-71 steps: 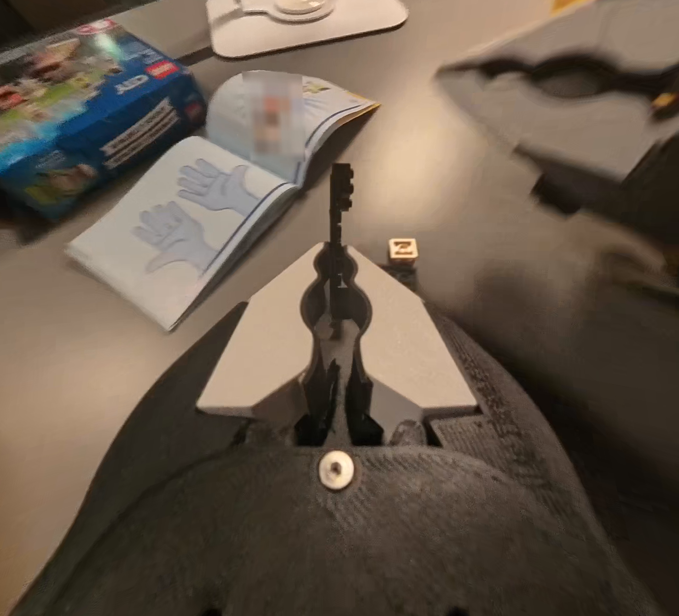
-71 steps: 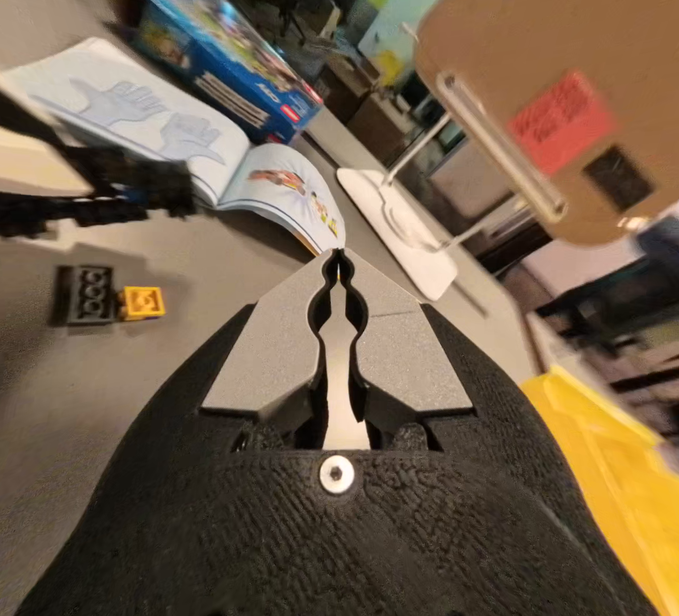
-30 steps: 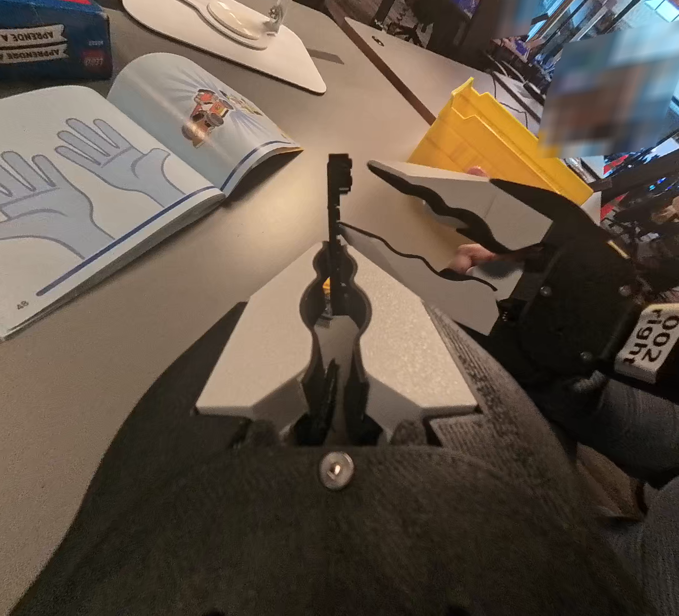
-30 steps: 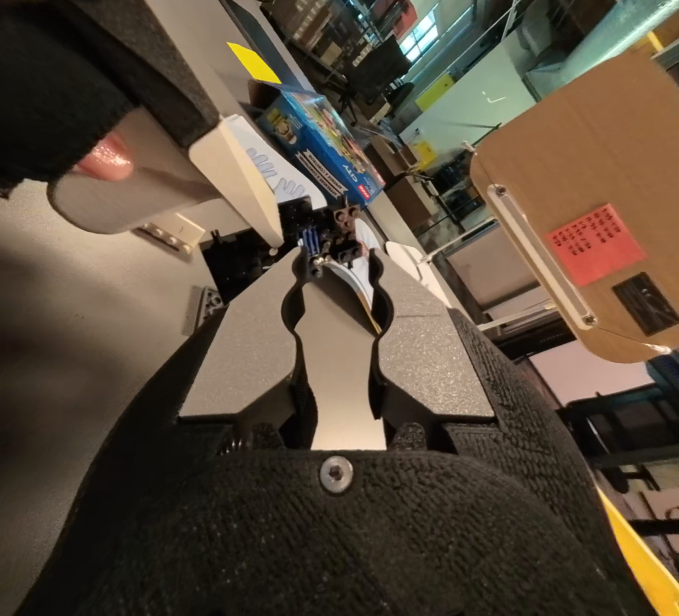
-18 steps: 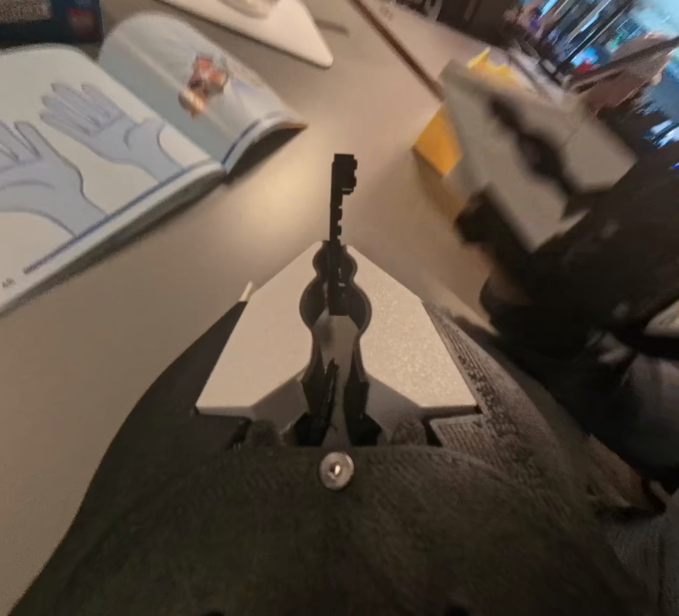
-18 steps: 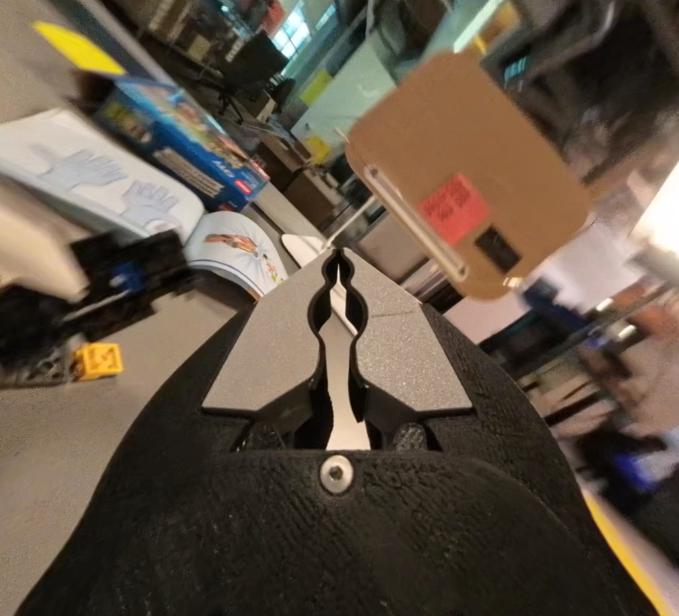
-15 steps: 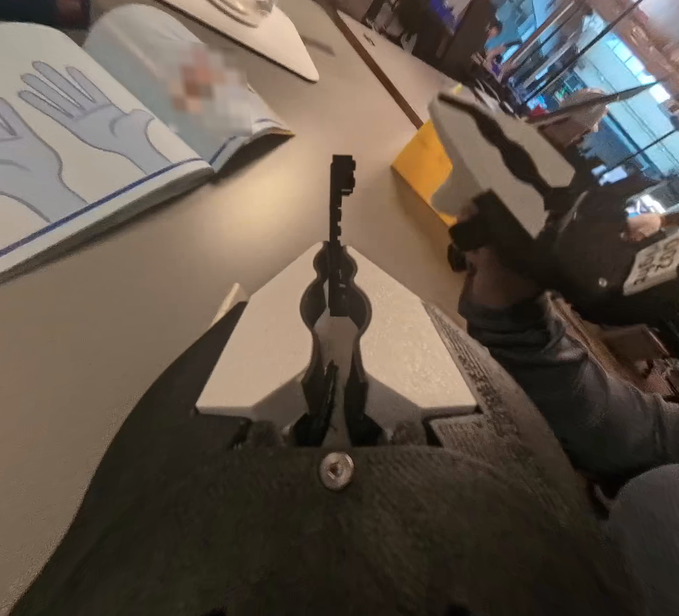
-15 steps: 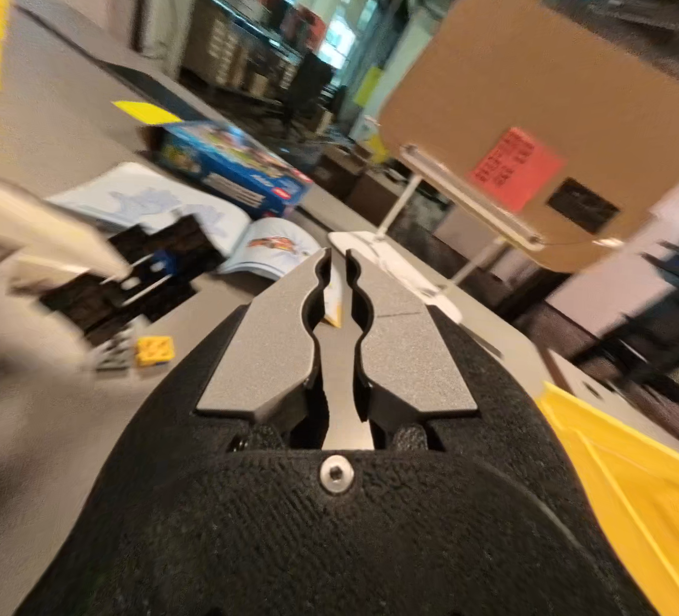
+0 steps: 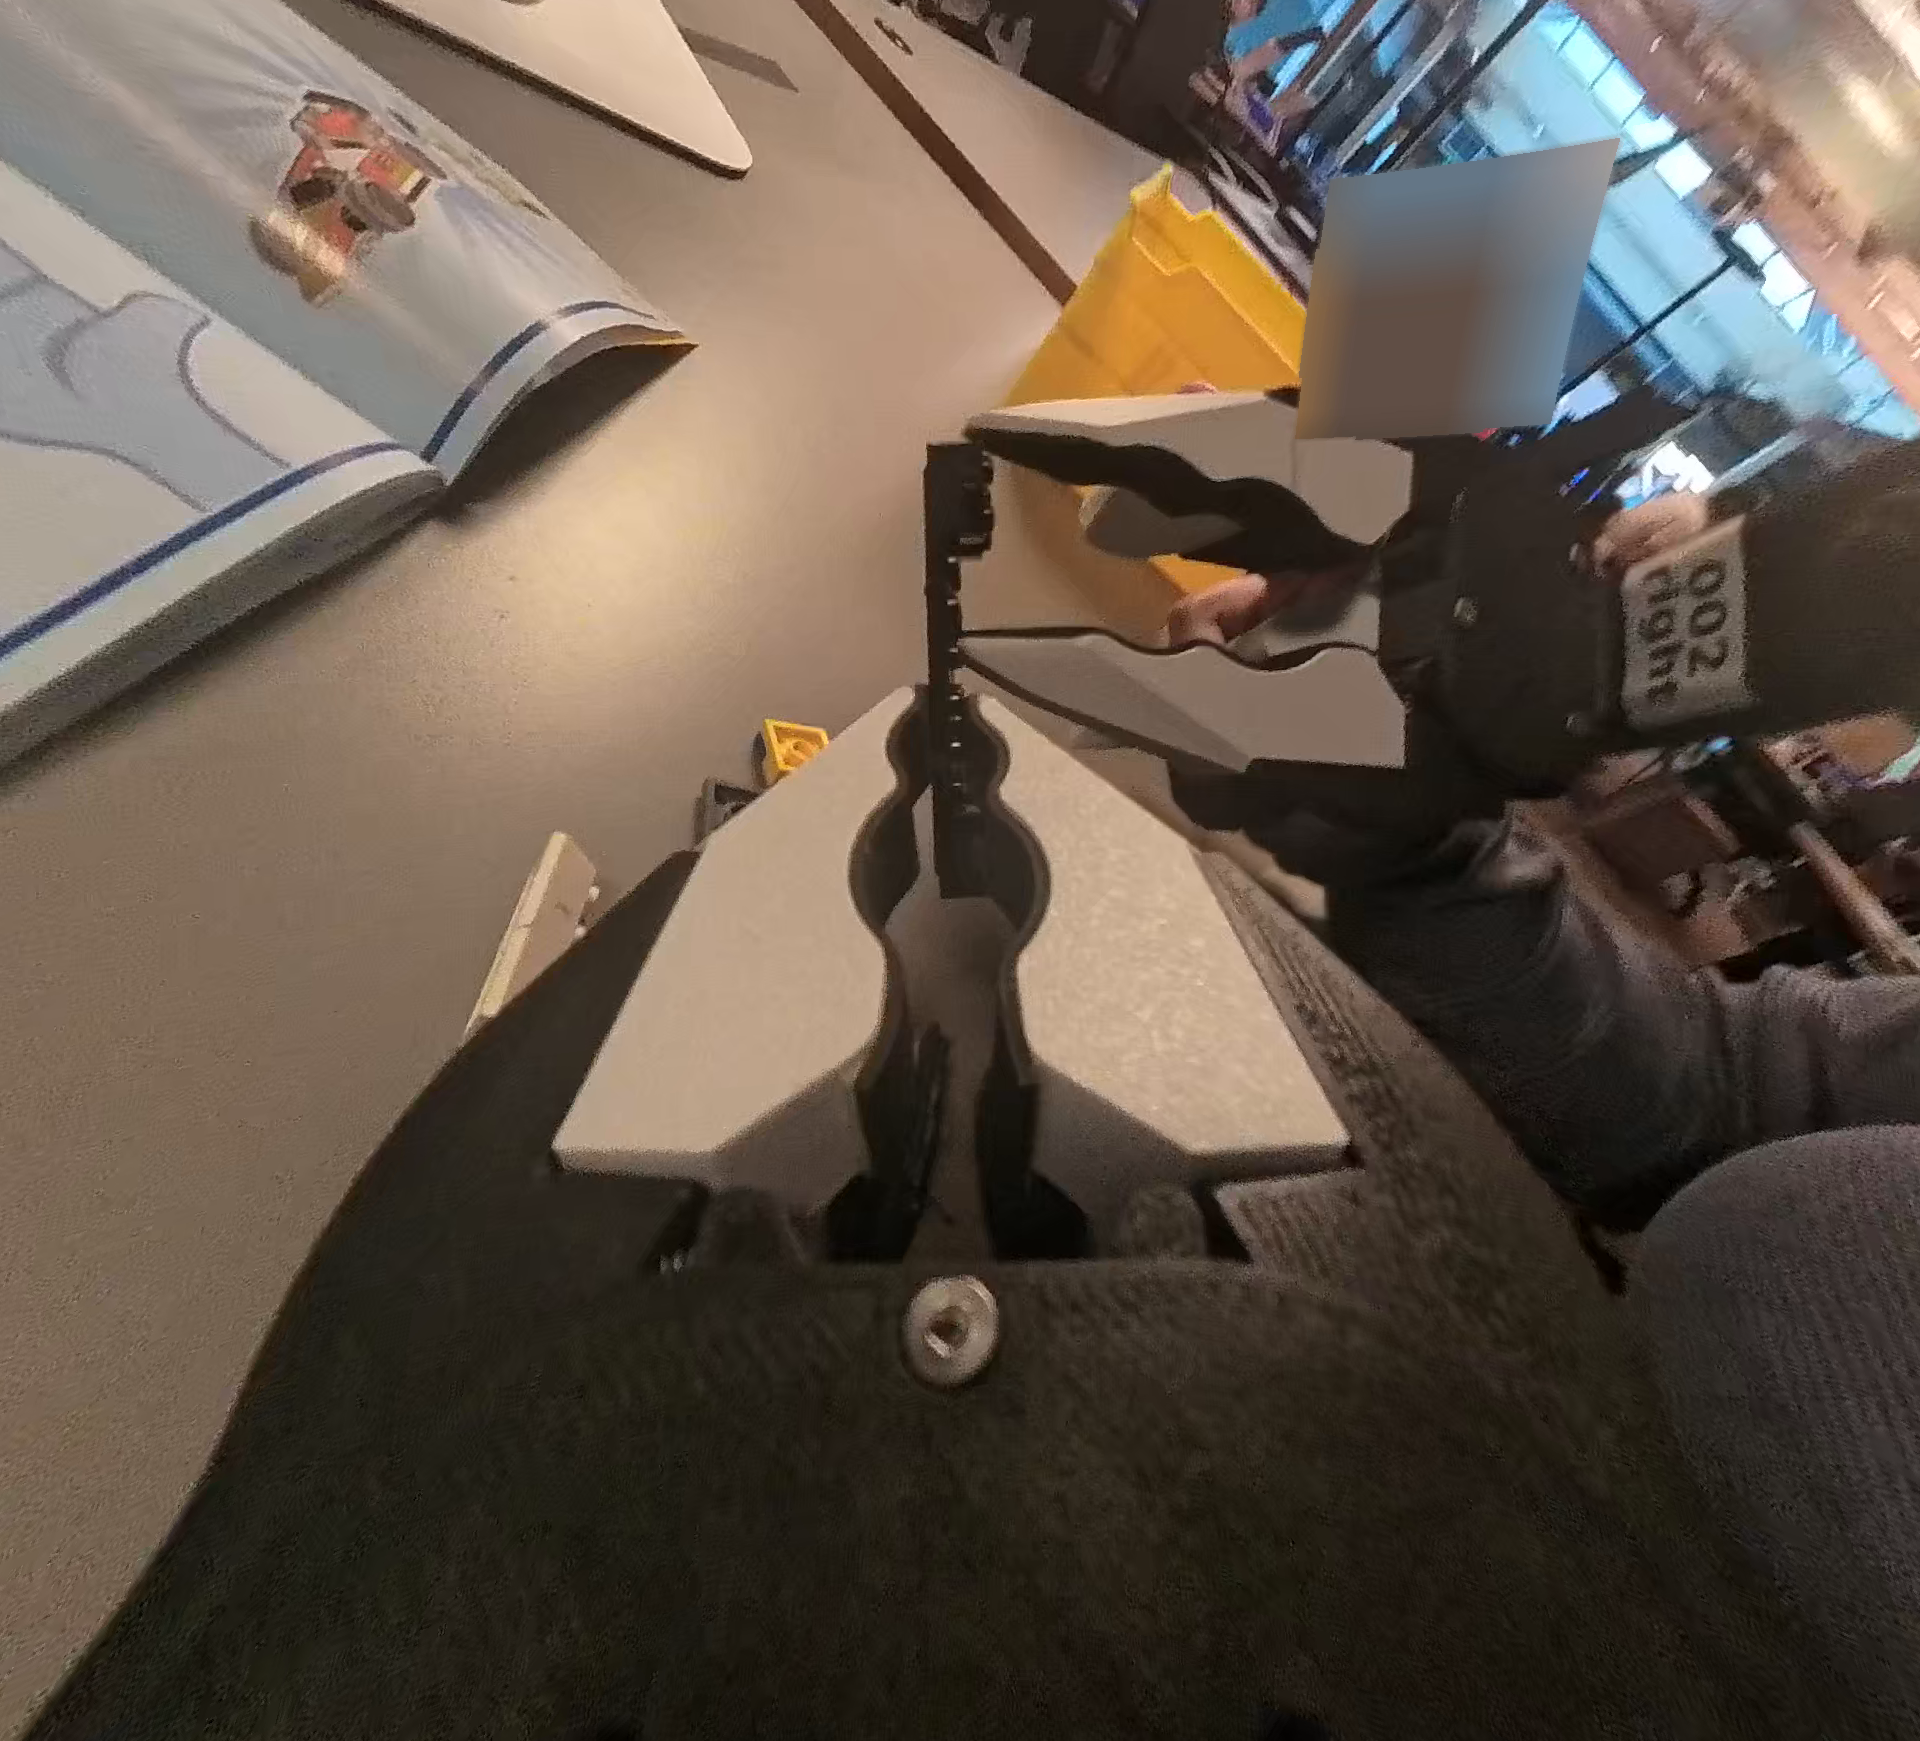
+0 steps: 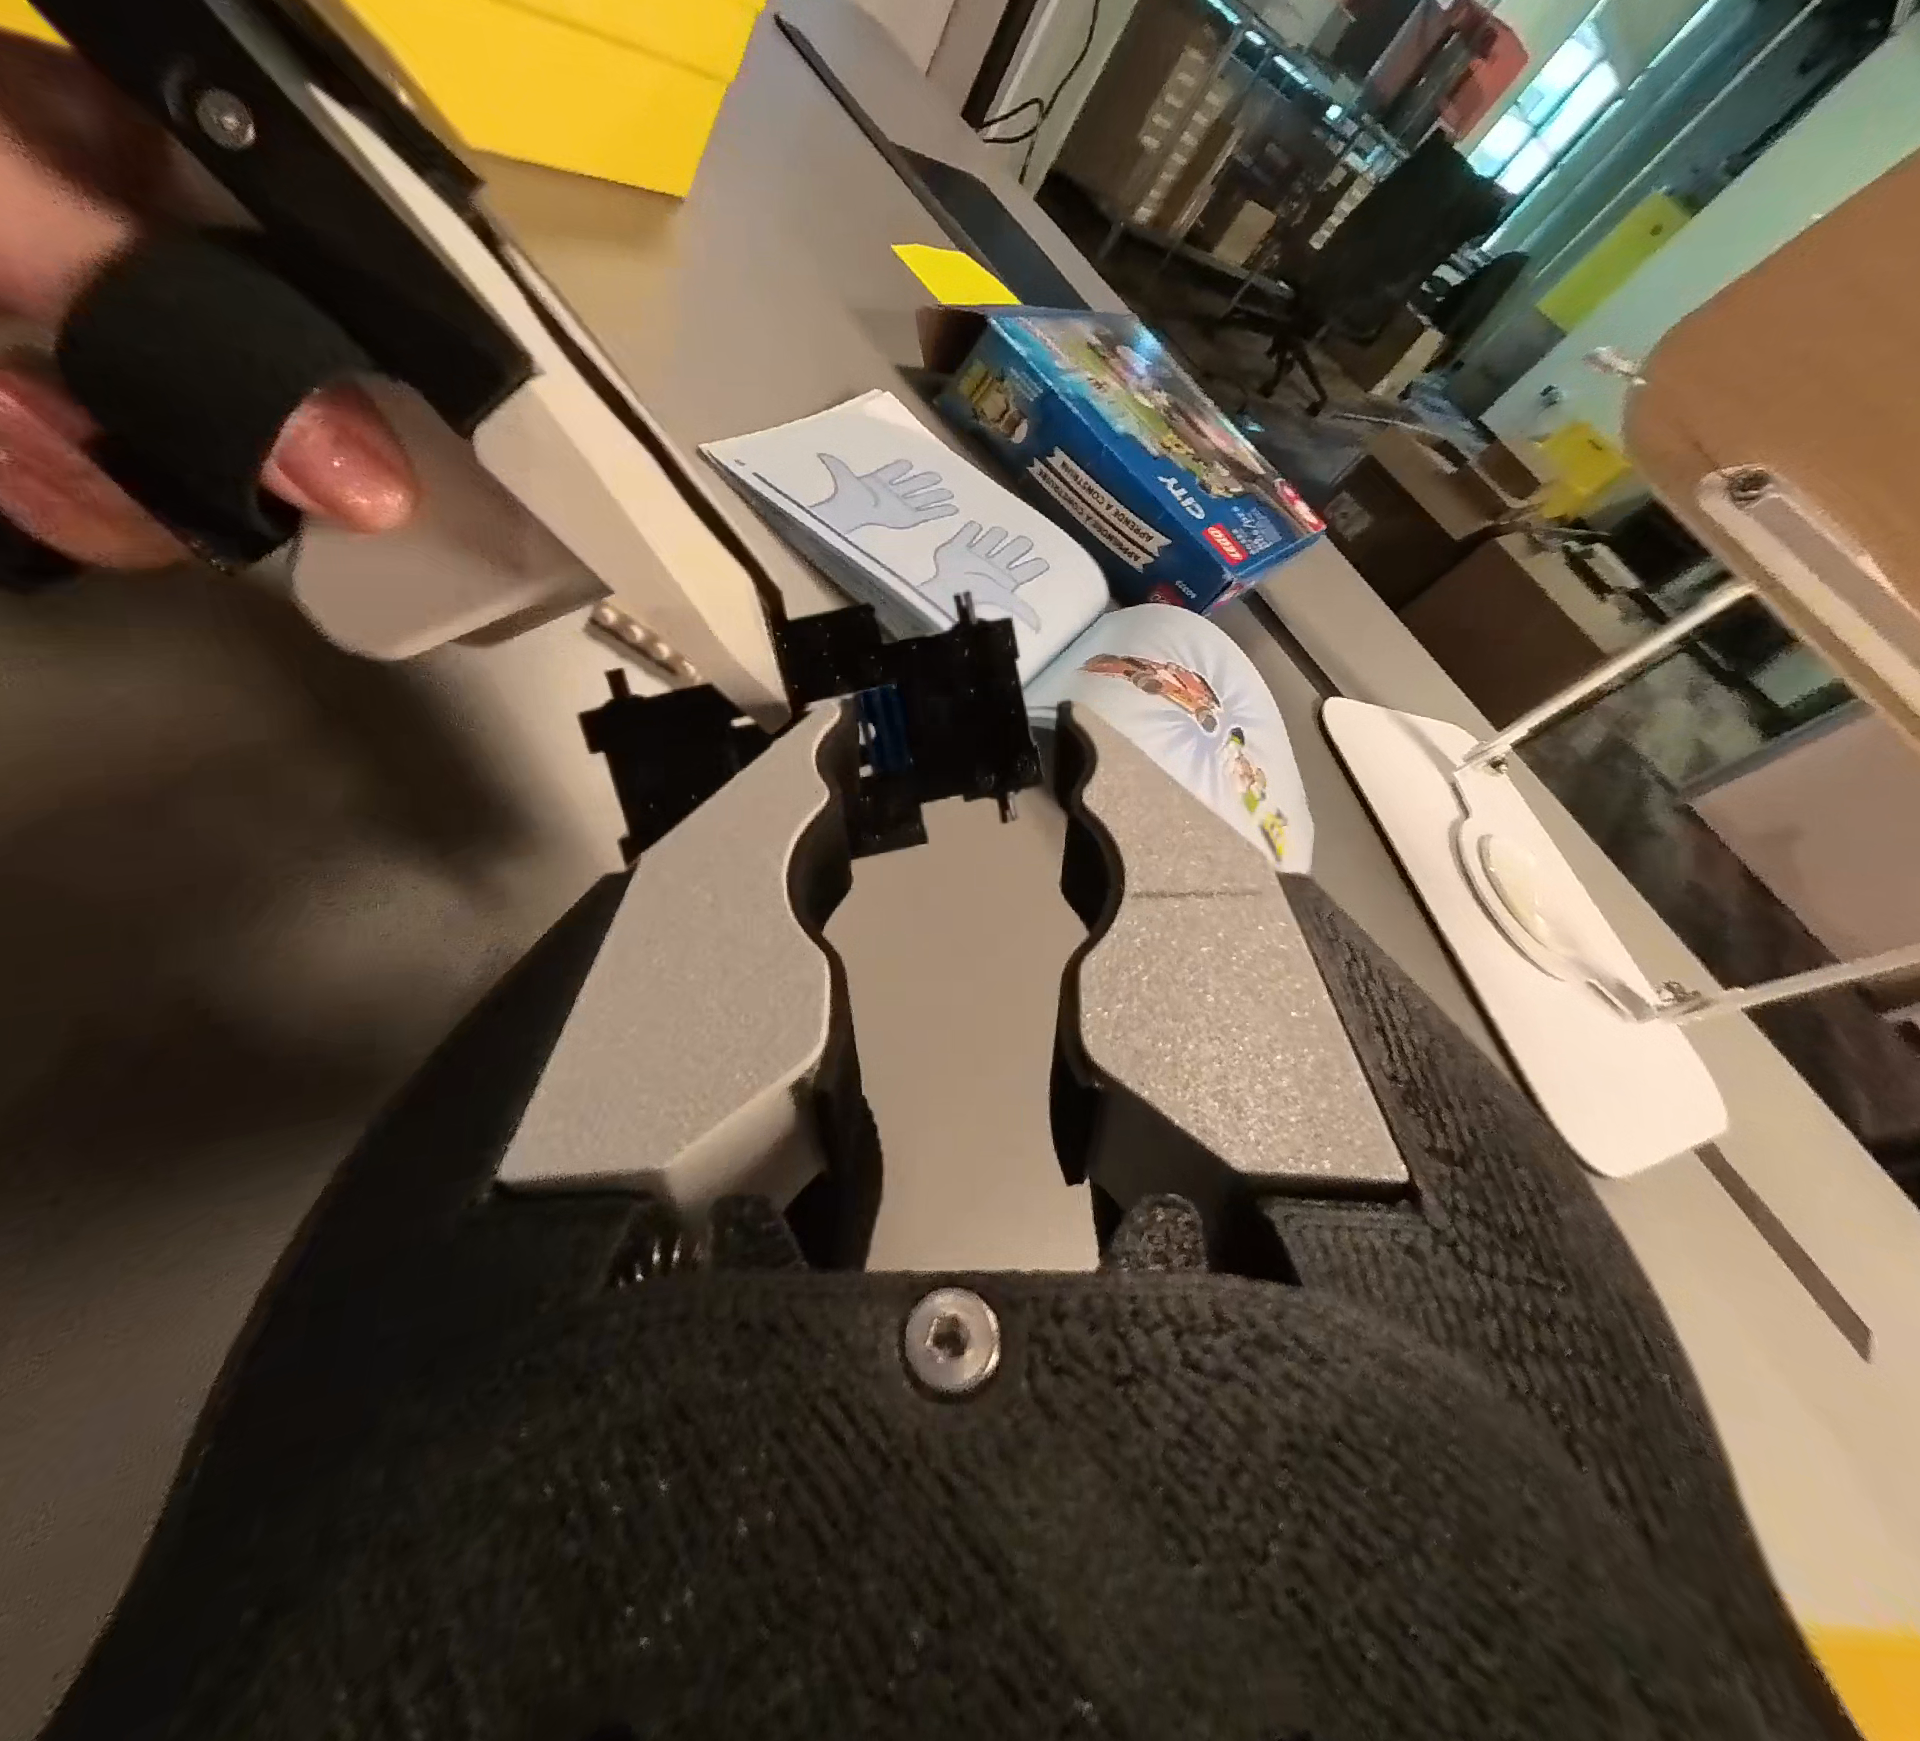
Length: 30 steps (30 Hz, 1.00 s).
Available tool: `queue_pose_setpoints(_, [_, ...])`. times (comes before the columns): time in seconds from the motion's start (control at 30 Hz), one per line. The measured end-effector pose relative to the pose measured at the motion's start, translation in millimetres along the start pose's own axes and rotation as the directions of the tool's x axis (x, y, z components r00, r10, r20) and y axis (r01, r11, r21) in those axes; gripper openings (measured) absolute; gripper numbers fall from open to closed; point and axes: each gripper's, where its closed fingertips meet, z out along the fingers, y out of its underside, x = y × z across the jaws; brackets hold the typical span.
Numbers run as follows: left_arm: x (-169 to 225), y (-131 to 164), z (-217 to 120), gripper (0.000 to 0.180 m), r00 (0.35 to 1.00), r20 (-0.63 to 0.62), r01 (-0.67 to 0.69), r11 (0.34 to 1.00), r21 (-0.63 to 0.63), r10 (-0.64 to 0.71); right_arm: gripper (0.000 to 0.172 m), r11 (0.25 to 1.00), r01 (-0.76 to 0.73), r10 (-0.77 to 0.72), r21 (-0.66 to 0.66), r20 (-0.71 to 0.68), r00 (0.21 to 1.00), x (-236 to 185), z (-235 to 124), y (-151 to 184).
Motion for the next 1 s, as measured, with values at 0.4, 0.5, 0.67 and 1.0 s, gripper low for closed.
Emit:
queue_pose_setpoints(0.4, [4,10,-5,0.004,0.93,0.084,-0.344,0.928,-0.143,0.357,0.03,0.999,0.021,-0.015,-0.045,0.115,0.993,-13,-3,7])
queue_pose_setpoints(0.5, [4,2,-7,0.003,0.936,0.094,-0.332,0.939,-0.095,0.34,0.029,0.997,0.07,-0.069,-0.021,0.026,0.997,-7,-4,-2])
queue_pose_setpoints(0.67, [13,-16,-14,0.005,0.947,0.07,-0.318,0.947,0.053,0.314,0.029,0.997,-0.041,0.044,0.071,-0.03,0.999,4,-6,-15])
queue_pose_setpoints(1.0, [19,-19,-10,0.01,0.912,0.119,-0.401,0.914,0.066,0.392,0.029,0.979,-0.134,0.15,0.156,-0.096,0.984,17,-12,-24])
